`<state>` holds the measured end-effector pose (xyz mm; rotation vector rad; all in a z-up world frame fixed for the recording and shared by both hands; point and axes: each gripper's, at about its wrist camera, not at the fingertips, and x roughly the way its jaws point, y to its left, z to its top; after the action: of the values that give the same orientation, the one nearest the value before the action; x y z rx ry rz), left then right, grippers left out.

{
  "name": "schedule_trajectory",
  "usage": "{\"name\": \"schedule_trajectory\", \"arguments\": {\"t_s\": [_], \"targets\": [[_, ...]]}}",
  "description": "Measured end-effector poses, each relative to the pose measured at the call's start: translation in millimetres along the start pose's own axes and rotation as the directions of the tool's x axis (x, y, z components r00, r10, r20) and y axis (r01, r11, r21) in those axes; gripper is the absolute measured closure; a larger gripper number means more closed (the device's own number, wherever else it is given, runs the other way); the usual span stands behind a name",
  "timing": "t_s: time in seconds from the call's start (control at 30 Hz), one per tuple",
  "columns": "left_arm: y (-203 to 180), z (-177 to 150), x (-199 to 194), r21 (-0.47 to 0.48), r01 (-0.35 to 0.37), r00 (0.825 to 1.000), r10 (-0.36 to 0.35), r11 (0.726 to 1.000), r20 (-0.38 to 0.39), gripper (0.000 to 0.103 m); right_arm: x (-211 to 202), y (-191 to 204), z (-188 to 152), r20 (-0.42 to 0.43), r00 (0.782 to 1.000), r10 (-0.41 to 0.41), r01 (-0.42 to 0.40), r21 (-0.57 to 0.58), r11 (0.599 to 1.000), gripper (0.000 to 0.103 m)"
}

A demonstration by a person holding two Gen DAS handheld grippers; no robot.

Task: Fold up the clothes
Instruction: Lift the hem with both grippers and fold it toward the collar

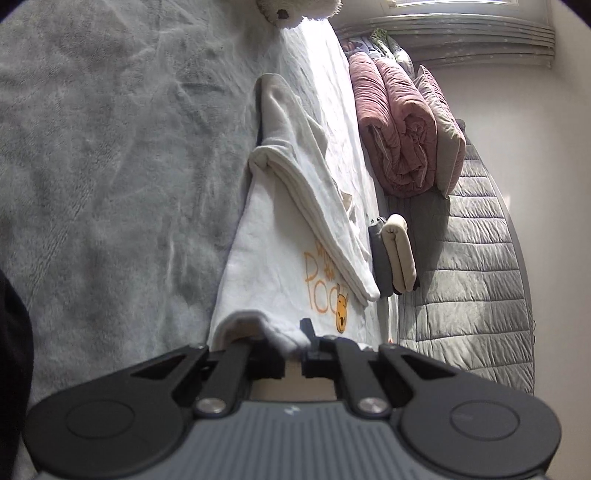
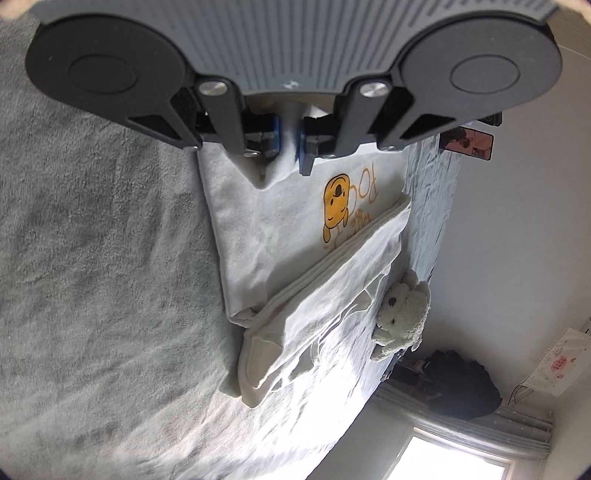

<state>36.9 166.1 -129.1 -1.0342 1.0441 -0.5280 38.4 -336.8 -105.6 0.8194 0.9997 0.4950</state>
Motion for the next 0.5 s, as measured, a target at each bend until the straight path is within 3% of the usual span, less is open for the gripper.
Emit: {"name": "schedule_trajectory", "arguments": {"t_s": [0.23,0.5], "targets": [[1.4,11.7,7.3,-0.014,-0.016,1.000,0.015,1.000,-0.027,0.098,7.8,5.2,7.0,-0.021,0.998,-0.052,0.052,0.010,0.999,0.093],[-2.7,10.7,9.7,-0.029,-0.031,0.999,0.030,0.999,-0.021,0.097,5.8,-5.5,10.3,-0.022,1.000,-0.022,0.024,0.089,0.996,0.095]]}}
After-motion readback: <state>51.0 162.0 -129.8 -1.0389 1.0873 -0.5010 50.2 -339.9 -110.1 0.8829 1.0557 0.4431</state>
